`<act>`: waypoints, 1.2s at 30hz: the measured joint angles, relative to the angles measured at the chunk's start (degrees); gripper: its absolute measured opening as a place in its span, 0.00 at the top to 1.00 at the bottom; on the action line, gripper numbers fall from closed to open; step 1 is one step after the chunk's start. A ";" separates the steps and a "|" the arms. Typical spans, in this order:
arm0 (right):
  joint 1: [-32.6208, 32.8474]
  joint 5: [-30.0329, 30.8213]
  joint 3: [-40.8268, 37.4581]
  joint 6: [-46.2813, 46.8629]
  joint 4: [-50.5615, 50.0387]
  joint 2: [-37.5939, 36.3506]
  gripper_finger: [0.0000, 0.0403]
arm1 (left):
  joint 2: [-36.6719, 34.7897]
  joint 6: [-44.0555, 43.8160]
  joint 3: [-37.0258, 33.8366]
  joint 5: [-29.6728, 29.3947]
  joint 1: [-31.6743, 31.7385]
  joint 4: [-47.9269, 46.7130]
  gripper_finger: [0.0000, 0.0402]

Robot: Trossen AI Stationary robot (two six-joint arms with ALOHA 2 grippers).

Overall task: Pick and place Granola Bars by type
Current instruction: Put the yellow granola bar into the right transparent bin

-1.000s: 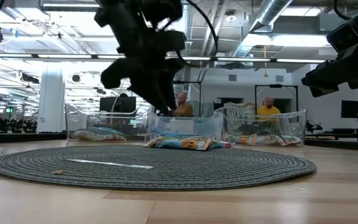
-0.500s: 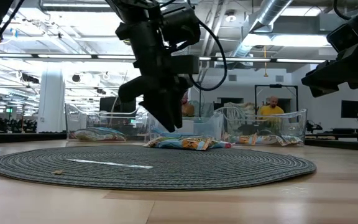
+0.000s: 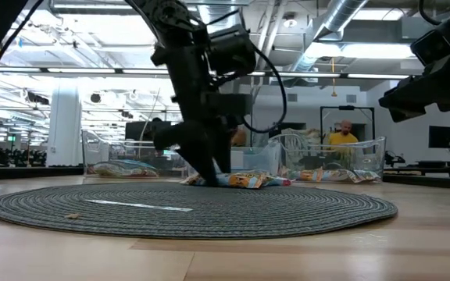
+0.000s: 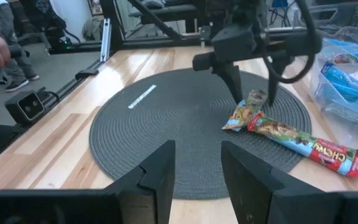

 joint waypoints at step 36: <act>0.00 0.00 0.00 0.00 -0.26 0.58 0.69 | -0.67 -7.03 -0.23 1.64 -1.05 -0.38 0.87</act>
